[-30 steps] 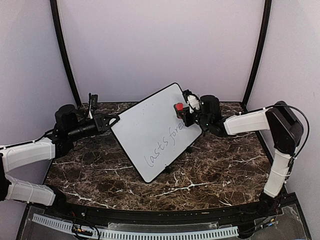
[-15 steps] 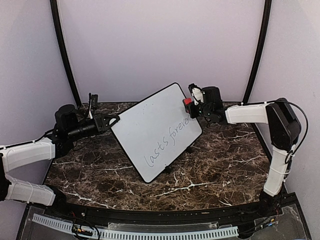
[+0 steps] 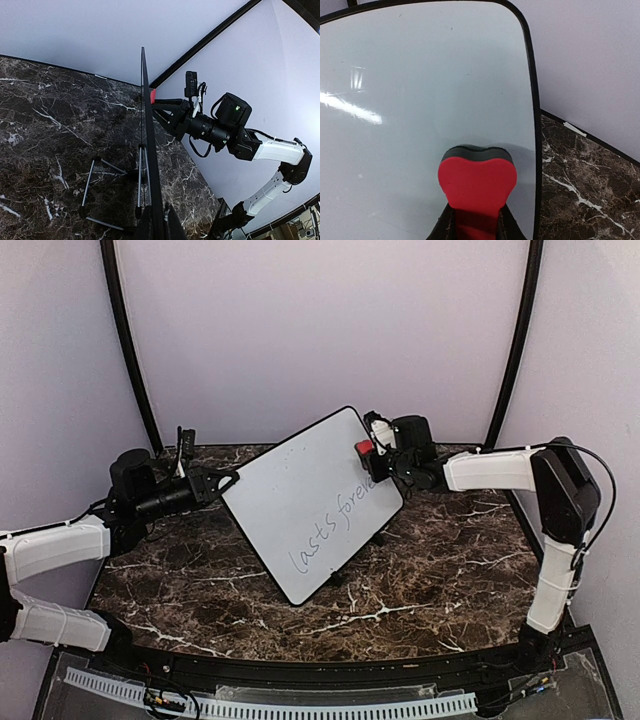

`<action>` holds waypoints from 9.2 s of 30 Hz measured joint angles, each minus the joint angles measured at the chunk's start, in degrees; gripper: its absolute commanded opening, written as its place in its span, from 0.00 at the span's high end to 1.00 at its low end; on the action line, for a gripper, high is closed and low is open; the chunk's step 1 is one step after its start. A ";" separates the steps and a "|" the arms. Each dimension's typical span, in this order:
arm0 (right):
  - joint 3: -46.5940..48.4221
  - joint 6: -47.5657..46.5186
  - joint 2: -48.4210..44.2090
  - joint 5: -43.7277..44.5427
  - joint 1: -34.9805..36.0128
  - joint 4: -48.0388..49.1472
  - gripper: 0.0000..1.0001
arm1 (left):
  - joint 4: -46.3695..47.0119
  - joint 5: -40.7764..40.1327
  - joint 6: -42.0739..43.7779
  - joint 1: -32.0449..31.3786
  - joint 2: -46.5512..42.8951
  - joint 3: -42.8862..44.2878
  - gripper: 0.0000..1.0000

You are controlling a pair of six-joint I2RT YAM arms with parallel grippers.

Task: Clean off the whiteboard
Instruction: Erase the whiteboard at the center of the board.

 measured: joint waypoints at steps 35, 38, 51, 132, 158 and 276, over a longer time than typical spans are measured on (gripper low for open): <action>-10.01 -0.37 -6.78 6.99 19.30 2.05 0.83 | 0.24 0.48 0.57 0.00 0.00 -0.07 1.00; -10.08 -0.37 -6.80 7.17 20.28 2.03 0.83 | 0.24 0.50 0.59 0.00 0.00 -0.07 1.00; -10.05 -0.81 -6.60 7.10 25.86 1.77 0.83 | 0.61 1.05 1.57 0.00 0.00 -0.09 1.00; 7.21 8.22 0.35 14.58 40.87 -26.91 0.83 | 0.24 -0.13 2.21 -0.44 -0.52 -0.48 1.00; -4.00 9.75 -1.36 13.22 41.35 -30.62 0.82 | -0.04 -0.59 2.69 -0.44 -0.55 -0.48 1.00; -11.65 8.96 -7.78 7.13 28.61 -21.84 0.83 | -0.07 -1.40 2.56 -0.28 -0.87 -0.48 1.00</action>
